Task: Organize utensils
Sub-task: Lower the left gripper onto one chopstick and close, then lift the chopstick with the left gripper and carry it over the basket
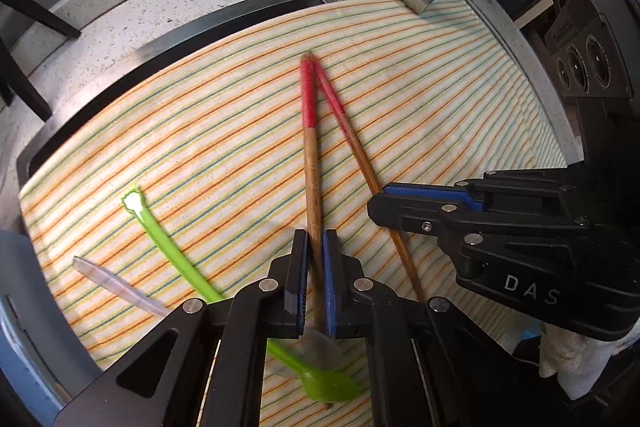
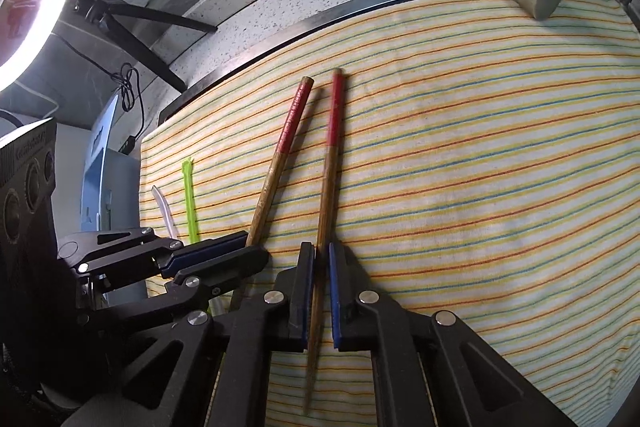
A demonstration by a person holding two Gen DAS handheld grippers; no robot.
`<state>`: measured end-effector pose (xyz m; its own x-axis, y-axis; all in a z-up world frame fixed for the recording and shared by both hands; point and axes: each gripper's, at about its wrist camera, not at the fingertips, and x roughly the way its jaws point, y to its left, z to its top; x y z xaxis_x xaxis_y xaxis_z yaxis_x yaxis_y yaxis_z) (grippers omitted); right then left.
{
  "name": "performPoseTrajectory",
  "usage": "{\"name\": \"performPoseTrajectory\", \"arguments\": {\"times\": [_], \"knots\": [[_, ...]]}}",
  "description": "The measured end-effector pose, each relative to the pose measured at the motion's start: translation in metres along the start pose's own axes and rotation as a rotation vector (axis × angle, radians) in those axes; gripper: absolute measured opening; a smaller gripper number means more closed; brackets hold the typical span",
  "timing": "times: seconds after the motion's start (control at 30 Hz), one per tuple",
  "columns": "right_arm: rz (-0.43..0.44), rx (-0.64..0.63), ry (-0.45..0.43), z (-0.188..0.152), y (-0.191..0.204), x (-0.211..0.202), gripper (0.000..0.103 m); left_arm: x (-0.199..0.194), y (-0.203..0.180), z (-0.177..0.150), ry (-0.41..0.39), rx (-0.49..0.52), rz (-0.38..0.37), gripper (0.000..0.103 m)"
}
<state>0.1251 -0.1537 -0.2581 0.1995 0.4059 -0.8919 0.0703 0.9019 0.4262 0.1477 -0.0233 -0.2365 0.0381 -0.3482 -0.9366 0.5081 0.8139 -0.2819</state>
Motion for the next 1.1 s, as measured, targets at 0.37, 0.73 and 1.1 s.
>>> {"name": "performPoseTrajectory", "arguments": {"times": [0.37,0.73,1.1], "knots": [[-0.001,0.110,-0.087,-0.018,-0.057,-0.050,0.006,0.005,-0.023,0.005,-0.048,-0.063,-0.140,0.005],[0.091,0.070,-0.172,-0.014,-0.039,-0.097,0.006,-0.048,-0.030,0.007,-0.179,-0.077,-0.192,0.005],[0.186,-0.093,-0.196,-0.002,0.043,-0.112,0.006,-0.134,0.025,-0.041,-0.358,-0.181,-0.110,0.005]]}}
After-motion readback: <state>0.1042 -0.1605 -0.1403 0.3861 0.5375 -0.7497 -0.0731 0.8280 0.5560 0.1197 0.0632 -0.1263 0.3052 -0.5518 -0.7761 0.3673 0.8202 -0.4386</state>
